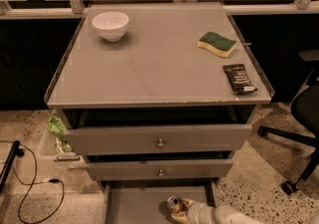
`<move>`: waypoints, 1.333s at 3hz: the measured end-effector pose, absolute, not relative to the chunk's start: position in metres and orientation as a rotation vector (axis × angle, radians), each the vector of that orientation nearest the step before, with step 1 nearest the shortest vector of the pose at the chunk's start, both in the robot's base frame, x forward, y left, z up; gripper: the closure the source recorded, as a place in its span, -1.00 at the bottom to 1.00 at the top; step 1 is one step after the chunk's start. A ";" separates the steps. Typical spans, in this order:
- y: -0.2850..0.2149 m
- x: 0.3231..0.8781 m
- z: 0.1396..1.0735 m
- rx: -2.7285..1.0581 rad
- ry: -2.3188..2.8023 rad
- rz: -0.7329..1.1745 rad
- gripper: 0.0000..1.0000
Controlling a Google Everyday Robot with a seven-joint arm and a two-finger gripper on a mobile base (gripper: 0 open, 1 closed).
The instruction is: Place orange can into bottom drawer
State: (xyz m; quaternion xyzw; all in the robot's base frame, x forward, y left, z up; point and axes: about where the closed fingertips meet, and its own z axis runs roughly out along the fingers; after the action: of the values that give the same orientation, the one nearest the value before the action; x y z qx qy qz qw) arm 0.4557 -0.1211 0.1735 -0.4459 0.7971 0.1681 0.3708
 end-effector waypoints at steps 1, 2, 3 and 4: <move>-0.109 0.464 0.148 -1.124 2.005 0.480 1.00; -0.102 0.467 0.140 -1.117 1.979 0.497 1.00; -0.102 0.467 0.140 -1.117 1.979 0.498 0.62; -0.102 0.467 0.140 -1.117 1.979 0.498 0.16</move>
Offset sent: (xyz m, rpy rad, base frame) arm 0.0185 0.0283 -0.0529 0.1220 -0.0590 0.0305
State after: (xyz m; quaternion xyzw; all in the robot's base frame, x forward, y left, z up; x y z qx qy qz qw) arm 0.4669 -0.1024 0.1401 -0.4409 0.7809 0.1964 0.3966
